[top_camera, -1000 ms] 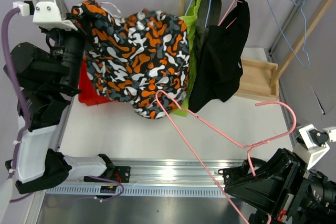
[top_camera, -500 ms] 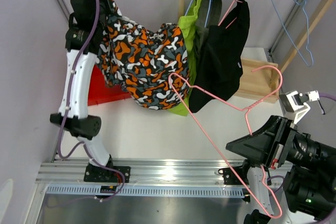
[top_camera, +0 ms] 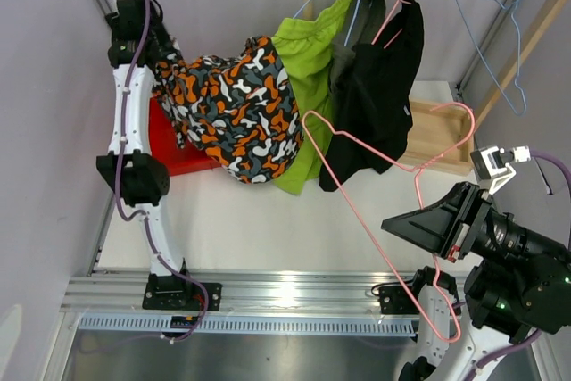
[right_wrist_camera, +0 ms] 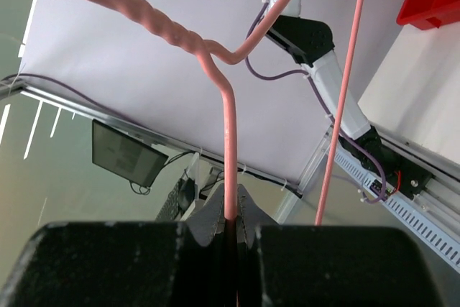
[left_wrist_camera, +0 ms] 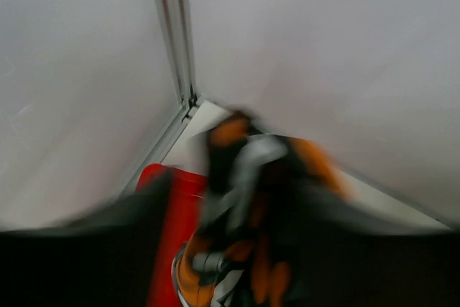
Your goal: Remove the shorts from the hanger
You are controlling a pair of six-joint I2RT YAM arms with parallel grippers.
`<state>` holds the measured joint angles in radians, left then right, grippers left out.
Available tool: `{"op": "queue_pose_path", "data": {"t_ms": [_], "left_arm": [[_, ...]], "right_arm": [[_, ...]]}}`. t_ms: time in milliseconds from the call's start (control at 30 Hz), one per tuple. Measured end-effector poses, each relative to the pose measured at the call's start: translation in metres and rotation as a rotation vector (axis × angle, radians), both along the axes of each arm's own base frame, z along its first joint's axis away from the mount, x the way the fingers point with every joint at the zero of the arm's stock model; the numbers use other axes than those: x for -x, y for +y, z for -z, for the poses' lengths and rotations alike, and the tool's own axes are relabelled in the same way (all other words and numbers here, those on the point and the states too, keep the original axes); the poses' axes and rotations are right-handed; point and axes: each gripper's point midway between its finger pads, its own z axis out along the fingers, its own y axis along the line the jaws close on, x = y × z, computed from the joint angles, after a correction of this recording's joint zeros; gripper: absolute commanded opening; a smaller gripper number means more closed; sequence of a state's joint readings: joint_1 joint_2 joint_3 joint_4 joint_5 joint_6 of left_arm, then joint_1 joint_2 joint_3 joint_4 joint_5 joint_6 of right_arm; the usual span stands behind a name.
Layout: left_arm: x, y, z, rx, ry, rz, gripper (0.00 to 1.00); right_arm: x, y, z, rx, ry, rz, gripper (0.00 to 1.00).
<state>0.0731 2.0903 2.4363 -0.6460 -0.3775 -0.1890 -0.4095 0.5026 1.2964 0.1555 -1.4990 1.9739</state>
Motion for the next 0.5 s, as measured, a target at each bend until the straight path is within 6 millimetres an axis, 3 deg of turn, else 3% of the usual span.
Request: {"op": "queue_pose_path", "data": {"t_ms": [33, 200, 300, 500], "left_arm": [[-0.002, 0.002, 0.009, 0.009, 0.014, -0.022, 0.99], [-0.003, 0.018, 0.059, 0.024, 0.126, -0.127, 0.99], [0.005, 0.034, 0.095, 0.058, 0.207, -0.182, 0.99], [0.033, 0.09, 0.164, 0.237, 0.327, -0.236, 0.99]], "right_arm": [[0.001, 0.001, 0.0, 0.002, -0.005, 0.003, 0.0], [0.008, 0.006, -0.003, 0.022, -0.042, 0.025, 0.0], [0.016, 0.011, -0.008, 0.041, -0.081, 0.037, 0.0], [0.03, 0.018, -0.014, 0.072, -0.145, 0.043, 0.0]]}}
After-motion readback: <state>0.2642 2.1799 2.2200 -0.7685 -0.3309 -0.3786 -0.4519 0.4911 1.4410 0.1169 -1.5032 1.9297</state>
